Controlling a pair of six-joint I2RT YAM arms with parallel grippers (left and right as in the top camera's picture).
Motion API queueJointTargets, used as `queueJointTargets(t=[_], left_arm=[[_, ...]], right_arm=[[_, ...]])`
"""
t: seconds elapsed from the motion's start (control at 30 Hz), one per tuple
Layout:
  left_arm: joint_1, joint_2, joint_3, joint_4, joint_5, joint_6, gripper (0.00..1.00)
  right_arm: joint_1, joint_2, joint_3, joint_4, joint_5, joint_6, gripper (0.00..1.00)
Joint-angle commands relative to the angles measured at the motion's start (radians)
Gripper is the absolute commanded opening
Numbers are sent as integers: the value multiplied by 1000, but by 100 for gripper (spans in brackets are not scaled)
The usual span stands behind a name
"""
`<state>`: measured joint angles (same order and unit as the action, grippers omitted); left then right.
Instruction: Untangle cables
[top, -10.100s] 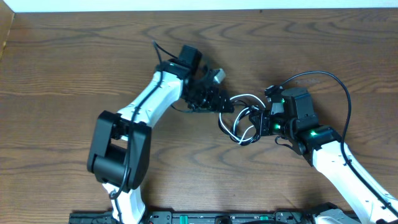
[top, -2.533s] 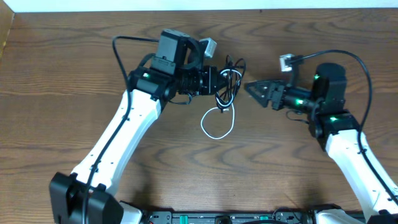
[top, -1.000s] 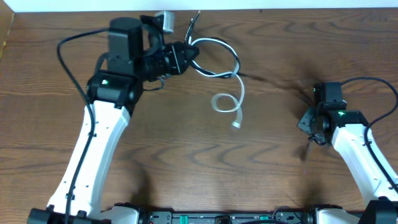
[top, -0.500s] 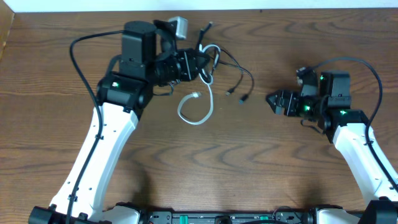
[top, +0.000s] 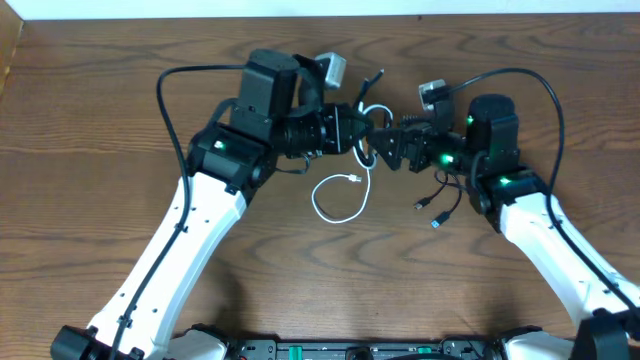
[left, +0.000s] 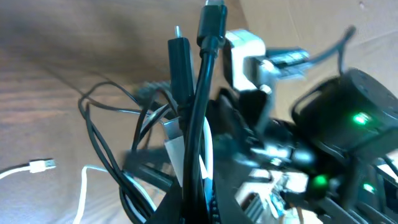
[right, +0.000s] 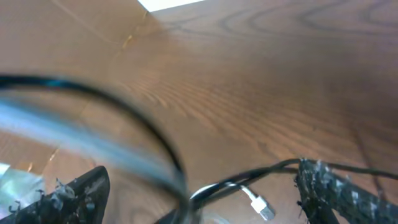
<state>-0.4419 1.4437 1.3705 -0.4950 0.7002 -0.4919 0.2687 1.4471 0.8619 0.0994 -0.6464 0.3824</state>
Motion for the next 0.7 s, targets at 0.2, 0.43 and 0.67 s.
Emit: queueJointTargets(t=[0.2,0.43,0.67], left_arm=[[4,0,27,-68,-23,6,8],[20,3,26,-226,-333,85,7],[20,16,26,-312,-571,141,8]], right_arm=[[-19,60,11,-135,363,175,17],[-45,60,11,-285,406,170,1],[-54,59,11,-354,427,170,1]])
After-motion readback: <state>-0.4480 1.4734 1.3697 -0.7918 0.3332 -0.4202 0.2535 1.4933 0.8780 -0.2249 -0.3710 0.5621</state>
